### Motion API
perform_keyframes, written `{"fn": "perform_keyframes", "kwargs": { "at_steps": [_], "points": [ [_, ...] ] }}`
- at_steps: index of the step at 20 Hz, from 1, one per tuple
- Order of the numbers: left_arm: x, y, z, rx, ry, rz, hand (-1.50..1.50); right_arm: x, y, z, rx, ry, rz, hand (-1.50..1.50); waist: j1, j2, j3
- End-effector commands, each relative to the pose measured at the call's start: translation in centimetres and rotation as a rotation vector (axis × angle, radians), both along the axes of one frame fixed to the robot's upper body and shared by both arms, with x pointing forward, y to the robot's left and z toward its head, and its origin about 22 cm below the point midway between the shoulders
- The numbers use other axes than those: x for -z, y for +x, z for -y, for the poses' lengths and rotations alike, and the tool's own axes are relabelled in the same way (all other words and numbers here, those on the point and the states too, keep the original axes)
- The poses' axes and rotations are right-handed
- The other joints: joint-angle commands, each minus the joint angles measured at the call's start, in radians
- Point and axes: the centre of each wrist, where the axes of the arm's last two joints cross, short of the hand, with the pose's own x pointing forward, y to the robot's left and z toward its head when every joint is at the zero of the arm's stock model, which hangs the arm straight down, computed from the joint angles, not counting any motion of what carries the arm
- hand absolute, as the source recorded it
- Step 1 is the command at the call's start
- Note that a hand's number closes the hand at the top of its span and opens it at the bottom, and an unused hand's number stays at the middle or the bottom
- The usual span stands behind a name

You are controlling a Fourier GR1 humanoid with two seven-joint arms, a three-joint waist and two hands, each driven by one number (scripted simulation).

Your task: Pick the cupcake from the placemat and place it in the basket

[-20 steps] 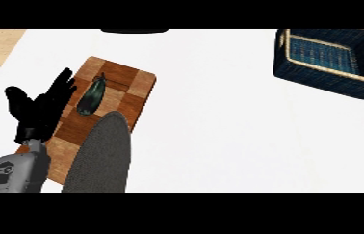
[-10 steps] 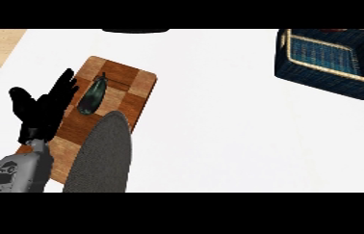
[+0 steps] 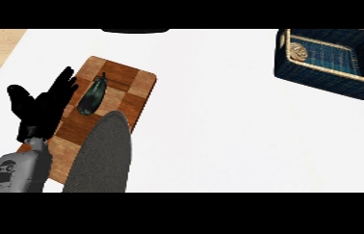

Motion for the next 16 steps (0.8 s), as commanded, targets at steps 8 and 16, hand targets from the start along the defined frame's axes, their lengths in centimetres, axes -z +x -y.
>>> {"fn": "perform_keyframes", "kwargs": {
  "at_steps": [8,16],
  "points": [
    [0.9,-1.0,-0.4,-0.017,0.008,-0.014,0.00,-2.8,-5.9,10.9,0.149,0.372,0.214,-1.50,-0.019,-0.005,0.000],
    [1.1,-1.0,-1.2,-0.031,0.007,-0.004,0.00,-2.7,-15.4,21.3,0.019,0.329,0.073,-1.50,-0.030,-0.004,0.001]
  ]
}}
